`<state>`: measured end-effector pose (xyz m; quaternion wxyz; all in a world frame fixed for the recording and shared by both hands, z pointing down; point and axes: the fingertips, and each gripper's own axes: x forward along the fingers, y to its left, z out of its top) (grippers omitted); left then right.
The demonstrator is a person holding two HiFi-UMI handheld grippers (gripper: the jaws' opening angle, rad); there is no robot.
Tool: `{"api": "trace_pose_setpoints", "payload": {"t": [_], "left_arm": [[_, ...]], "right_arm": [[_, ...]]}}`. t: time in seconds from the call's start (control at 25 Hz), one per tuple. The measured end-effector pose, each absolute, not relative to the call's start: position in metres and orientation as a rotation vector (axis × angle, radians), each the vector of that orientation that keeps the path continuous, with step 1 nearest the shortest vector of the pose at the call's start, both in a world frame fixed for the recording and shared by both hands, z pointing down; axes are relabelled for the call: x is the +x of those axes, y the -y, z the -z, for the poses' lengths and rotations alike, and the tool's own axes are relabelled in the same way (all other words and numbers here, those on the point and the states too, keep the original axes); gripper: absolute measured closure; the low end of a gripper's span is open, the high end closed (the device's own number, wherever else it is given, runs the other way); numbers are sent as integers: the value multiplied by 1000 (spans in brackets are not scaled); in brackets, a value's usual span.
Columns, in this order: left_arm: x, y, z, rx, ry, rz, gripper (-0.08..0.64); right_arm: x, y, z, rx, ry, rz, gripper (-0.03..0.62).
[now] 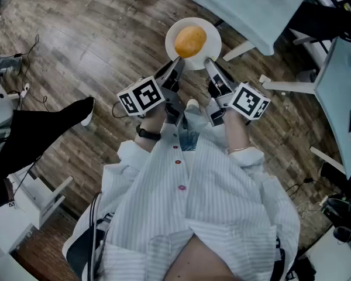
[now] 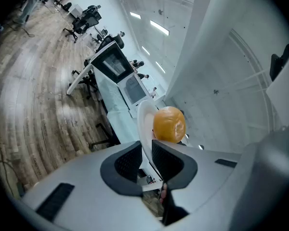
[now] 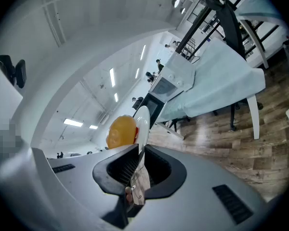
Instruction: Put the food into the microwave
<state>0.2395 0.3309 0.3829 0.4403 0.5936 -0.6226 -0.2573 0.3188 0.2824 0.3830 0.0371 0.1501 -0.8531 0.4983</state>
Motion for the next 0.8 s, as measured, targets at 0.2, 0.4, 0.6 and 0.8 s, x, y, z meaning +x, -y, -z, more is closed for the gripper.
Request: {"api": "trace_pose_setpoints", "payload": {"t": [0.2,0.4,0.6,0.8], "left_arm": [[251,-329,-381,1489,1564,636,494],[261,-328,-381,1483,1578,666,494],[263,-325,-383,1480,1600,679,494],[259,-324,-385,1461,1621,679,495]], "right_arm": [[328,-280,-378,426,2643,-1523,534],[338,-277,-381,417,2631,-1528,534],[335,-273,-380,342,2663,-1537,534],[332,-269,-385,337,2628,-1562,534]]}}
